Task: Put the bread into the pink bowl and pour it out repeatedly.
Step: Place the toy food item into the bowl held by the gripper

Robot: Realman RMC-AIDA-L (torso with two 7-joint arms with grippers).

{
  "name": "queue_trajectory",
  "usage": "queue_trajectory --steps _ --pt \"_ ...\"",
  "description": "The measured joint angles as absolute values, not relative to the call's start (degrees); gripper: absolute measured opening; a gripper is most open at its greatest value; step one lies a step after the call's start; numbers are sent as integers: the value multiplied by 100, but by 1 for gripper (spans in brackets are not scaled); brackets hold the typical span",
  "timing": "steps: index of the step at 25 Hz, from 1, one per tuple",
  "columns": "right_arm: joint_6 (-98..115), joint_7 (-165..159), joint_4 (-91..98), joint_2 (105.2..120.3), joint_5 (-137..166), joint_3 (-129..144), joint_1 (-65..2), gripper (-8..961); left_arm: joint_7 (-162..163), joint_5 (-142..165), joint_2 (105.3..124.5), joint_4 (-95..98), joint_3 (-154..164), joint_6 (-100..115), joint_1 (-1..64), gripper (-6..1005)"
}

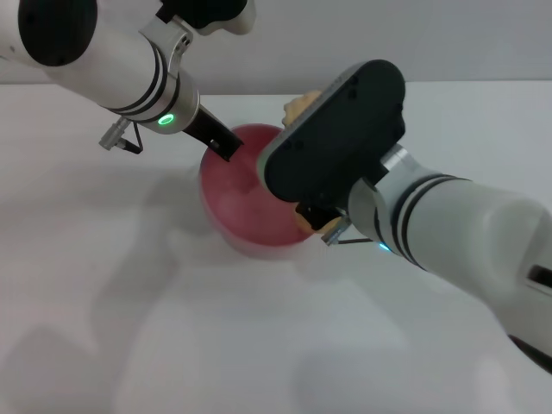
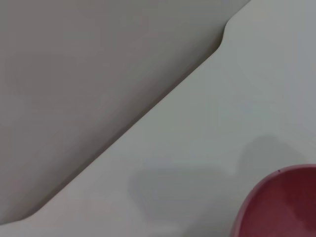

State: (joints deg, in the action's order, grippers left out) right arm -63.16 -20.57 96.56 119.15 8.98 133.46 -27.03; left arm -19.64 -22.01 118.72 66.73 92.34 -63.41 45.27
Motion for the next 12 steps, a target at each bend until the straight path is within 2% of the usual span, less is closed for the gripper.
queue_trajectory --steps 12 --pt "-5857 -2109 9154 11929 840 13284 -2869 154 -1959 -2223 11874 6750 9298 -6367 4559 43"
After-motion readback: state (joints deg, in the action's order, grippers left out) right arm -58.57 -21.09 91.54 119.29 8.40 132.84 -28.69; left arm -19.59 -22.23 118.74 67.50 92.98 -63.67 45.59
